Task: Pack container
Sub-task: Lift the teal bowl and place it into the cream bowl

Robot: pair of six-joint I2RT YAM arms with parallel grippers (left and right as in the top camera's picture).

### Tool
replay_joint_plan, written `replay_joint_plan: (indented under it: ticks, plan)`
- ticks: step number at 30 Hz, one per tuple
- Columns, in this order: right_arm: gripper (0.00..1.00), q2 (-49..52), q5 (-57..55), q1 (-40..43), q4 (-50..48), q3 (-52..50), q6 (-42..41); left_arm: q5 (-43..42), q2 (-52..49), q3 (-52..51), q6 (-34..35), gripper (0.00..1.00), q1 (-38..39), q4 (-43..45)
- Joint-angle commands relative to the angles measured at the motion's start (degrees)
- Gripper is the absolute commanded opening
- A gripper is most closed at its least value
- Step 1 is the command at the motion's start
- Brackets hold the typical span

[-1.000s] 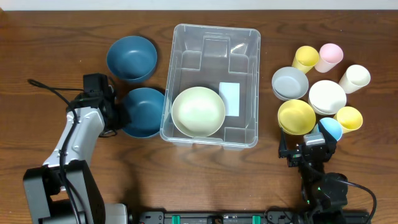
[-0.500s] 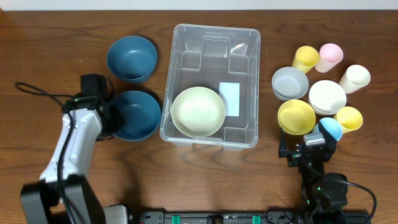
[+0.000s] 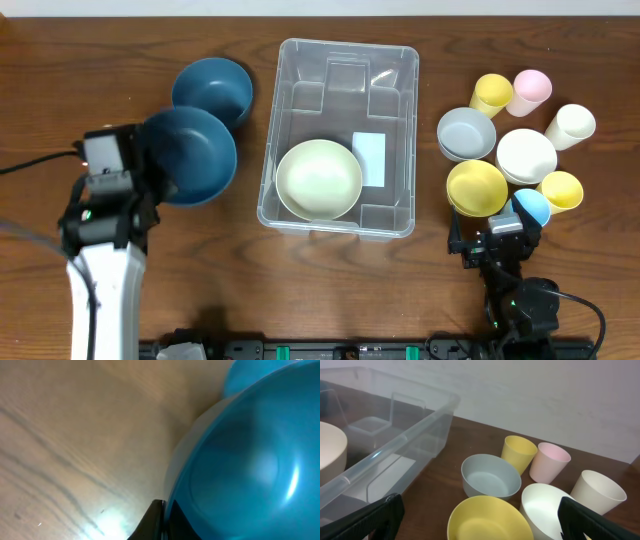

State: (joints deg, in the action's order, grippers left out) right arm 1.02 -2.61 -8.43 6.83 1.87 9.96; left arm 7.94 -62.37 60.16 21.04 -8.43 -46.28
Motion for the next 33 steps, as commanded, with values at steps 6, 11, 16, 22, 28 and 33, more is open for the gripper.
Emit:
replay_joint_plan:
  ticks: [6,11,16,22,28,33]
  plan:
    - [0.99,-0.11,-0.59,-0.20,0.07,-0.17,0.61,-16.85,6.43,7.69,1.22,0.06,2.40,-2.16]
    - [0.99,-0.11,-0.59,-0.20,0.07,-0.17,0.61,-18.03,4.26,12.20,1.86,0.06,9.99,-6.88]
    - [0.99,-0.11,-0.59,-0.20,0.07,-0.17,0.61,-17.75,1.22,12.83,3.13,0.06,18.16,-7.32]
    - [0.99,-0.11,-0.59,-0.20,0.07,-0.17,0.61,-16.33,-7.17,12.83,3.34,0.06,25.40,-9.49]
    - [0.99,-0.11,-0.59,-0.20,0.07,-0.17,0.61,-14.56,-16.04,12.83,3.30,0.06,29.44,-10.58]
    - [0.99,-0.11,-0.59,-0.20,0.07,-0.17,0.61,-14.51,-19.23,12.83,3.28,0.31,30.03,-9.55]
